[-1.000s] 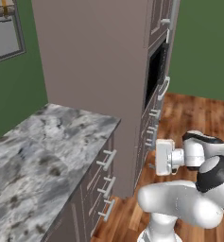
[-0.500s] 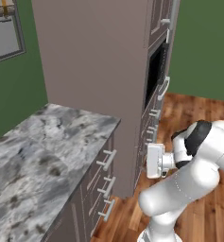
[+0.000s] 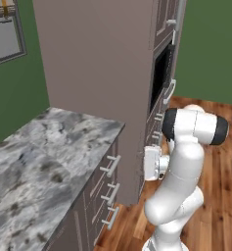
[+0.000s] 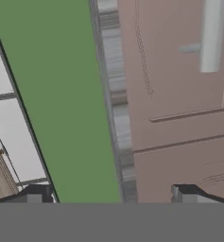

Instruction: Take a straw from the drawer in front and place it inside the glass cup on the dining counter.

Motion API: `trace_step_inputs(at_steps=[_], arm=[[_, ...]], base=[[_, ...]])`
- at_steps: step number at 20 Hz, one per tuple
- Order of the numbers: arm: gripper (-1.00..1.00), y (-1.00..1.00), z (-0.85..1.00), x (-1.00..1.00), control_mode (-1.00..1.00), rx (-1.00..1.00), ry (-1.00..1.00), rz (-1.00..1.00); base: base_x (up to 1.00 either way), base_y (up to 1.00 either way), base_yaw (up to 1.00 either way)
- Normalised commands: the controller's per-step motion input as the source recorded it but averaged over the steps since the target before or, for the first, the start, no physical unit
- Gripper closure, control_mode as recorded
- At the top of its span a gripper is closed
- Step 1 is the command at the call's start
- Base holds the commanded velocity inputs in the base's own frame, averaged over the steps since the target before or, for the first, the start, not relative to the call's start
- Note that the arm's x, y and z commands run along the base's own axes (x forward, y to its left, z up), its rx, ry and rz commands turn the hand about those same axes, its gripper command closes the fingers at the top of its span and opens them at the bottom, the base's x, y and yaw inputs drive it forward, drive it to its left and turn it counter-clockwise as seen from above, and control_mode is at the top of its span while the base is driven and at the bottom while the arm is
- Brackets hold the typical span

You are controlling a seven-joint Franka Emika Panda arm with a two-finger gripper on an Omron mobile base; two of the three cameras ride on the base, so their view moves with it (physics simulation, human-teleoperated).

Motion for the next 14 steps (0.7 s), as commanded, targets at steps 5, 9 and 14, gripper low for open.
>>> trace_step_inputs(at_steps=[5,9,14], arm=[[-1.00,0.25,-0.32,0.33,-1.00,0.00,0.00,0.01],[-1.00,0.24,-0.32,0.30,-1.00,0.00,0.00,0.03],[-1.00,0.24,-0.29,0.27,-1.00,0.00,-0.01,0.04]], base=[[0.00,0.00,0.00],[0.00,0.00,0.00],[0.00,0.00,0.00]])
